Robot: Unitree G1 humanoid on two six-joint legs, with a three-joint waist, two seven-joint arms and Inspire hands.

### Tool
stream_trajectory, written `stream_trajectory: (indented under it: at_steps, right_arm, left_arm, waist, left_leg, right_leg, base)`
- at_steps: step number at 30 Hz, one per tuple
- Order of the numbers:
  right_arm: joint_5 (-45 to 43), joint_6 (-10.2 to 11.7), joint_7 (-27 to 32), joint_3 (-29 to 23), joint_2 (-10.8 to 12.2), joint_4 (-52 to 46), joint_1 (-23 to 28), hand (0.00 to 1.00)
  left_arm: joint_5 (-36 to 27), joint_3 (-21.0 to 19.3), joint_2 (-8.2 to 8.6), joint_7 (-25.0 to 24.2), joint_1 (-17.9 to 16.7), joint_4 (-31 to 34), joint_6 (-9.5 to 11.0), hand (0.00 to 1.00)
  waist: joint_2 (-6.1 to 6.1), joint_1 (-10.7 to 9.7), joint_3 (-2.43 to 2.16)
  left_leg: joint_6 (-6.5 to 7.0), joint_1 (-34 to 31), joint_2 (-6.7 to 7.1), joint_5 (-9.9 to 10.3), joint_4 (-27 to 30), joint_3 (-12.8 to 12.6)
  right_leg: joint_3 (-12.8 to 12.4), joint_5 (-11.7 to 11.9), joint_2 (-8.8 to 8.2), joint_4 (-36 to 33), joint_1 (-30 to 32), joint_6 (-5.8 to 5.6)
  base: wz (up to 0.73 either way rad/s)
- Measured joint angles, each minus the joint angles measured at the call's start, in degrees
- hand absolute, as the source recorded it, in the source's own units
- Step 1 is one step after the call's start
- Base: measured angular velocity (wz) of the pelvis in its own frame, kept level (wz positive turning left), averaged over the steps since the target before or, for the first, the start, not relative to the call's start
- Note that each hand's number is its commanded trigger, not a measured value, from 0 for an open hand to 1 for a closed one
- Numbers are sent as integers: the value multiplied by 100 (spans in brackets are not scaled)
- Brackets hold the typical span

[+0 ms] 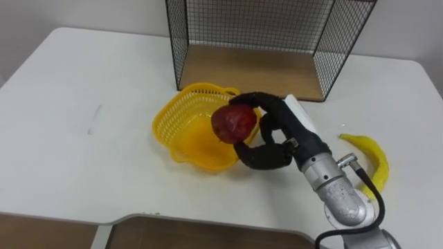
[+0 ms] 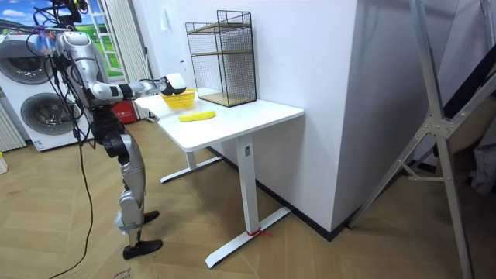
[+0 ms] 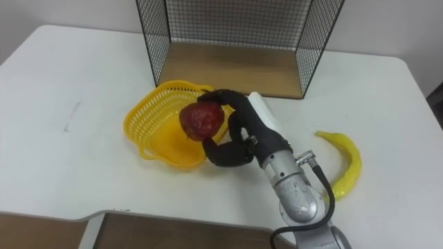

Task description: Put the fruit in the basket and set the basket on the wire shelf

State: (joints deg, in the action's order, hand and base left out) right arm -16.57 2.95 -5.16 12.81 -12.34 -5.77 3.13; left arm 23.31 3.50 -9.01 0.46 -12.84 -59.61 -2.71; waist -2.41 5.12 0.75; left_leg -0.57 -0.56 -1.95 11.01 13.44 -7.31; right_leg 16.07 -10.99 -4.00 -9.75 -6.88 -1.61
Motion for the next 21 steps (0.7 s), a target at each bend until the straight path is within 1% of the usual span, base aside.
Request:
stream_trajectory:
  at_steps: [4,11,13,21]
  right_arm:
    - [-37,-2,-1,0,7,-1,0,0]
    - [-195,-2,-1,0,31,-2,0,0]
    - [-195,-2,0,0,36,-2,0,0]
    - [-178,-2,2,-8,41,-3,-1,0]
  left_arm:
    - [-1,1,0,2,27,12,0,0]
    - [-1,4,-12,2,28,11,0,0]
    - [-2,4,-16,3,30,11,0,0]
    - [0,6,-21,12,31,-3,0,0]
  waist:
    - [-6,-9,-5]
    - [-41,-15,-45]
    - [-49,-14,-50]
    - [-54,-33,-54]
  left_leg:
    - [0,-12,0,0,13,0]
    - [1,-14,-1,-1,21,3]
    - [1,-12,-1,-1,20,6]
    - [1,-7,4,-1,15,31]
  right_leg:
    - [33,0,0,-2,2,0]
    - [42,0,-1,-4,1,0]
    - [47,0,-1,-4,-2,0]
    - [63,0,-2,-5,-10,0]
  base:
    - [0]
    - [0]
    - [0]
    - [1]
